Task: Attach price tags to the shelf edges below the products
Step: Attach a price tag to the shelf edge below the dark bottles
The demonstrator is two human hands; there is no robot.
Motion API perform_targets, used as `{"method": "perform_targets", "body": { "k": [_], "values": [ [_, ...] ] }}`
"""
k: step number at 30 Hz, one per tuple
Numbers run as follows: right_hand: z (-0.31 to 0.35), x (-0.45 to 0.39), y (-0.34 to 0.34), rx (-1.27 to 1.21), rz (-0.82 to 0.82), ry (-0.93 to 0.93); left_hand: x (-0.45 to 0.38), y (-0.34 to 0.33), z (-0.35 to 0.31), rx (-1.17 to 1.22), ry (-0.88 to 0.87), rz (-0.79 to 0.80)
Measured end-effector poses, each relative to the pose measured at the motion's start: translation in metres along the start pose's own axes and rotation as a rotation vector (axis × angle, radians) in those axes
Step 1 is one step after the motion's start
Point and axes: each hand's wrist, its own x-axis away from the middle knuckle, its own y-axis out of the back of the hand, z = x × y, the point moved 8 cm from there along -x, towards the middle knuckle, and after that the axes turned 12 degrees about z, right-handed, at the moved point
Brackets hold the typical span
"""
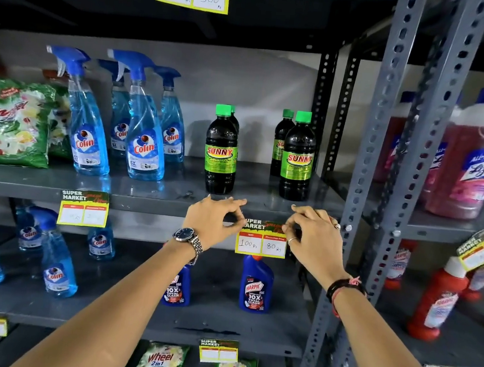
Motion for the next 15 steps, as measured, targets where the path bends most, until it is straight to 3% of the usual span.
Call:
{"method": "perform_targets", "body": {
  "k": [15],
  "values": [
    [0.005, -0.008, 0.005, 0.065, -0.058, -0.096, -0.004, 0.015, -0.014, 0.008, 0.133, -0.125]
  ]
}}
